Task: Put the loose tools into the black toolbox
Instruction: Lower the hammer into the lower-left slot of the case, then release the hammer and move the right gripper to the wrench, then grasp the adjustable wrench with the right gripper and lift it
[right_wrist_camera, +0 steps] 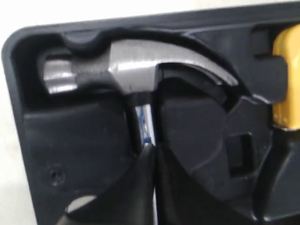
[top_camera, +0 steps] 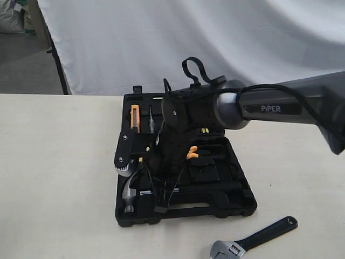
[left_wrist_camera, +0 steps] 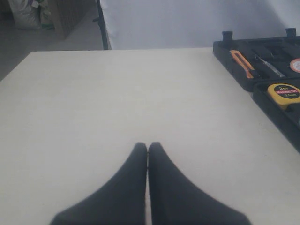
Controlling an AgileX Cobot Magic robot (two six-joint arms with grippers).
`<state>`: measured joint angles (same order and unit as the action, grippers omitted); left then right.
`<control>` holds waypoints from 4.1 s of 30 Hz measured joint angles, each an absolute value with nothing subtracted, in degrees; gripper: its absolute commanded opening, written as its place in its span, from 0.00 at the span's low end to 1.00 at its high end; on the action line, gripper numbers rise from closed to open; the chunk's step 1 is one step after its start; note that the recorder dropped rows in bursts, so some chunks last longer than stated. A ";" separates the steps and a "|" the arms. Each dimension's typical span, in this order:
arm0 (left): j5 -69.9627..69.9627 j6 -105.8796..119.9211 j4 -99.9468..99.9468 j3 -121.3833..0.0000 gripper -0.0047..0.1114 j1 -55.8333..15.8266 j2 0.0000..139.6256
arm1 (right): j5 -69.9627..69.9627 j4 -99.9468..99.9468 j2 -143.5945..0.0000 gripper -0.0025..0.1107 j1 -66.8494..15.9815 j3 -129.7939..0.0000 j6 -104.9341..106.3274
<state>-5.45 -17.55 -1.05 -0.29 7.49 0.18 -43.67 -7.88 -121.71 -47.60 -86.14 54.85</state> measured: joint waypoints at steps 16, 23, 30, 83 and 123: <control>-5.45 -17.55 -1.05 -0.29 0.05 7.49 0.18 | -51.43 -7.46 -112.40 0.02 -46.44 -85.90 44.37; -5.45 -17.55 -1.05 -0.29 0.05 7.49 0.18 | -62.96 -3.20 -112.31 0.02 -46.44 -85.90 44.50; -5.45 -17.55 -1.05 -0.29 0.05 7.49 0.18 | -66.12 -2.73 -111.51 0.13 -46.44 -85.90 41.52; -5.45 -17.55 -1.05 -0.29 0.05 7.49 0.18 | -51.83 -0.52 -108.23 0.27 -46.44 -58.51 38.45; -5.45 -17.55 -1.05 -0.29 0.05 7.49 0.18 | -49.46 -7.58 -106.98 0.63 -46.44 -57.44 36.56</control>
<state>-5.45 -17.55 -1.05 -0.29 7.49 0.18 -49.46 -7.58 -106.98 -46.44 -57.44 36.56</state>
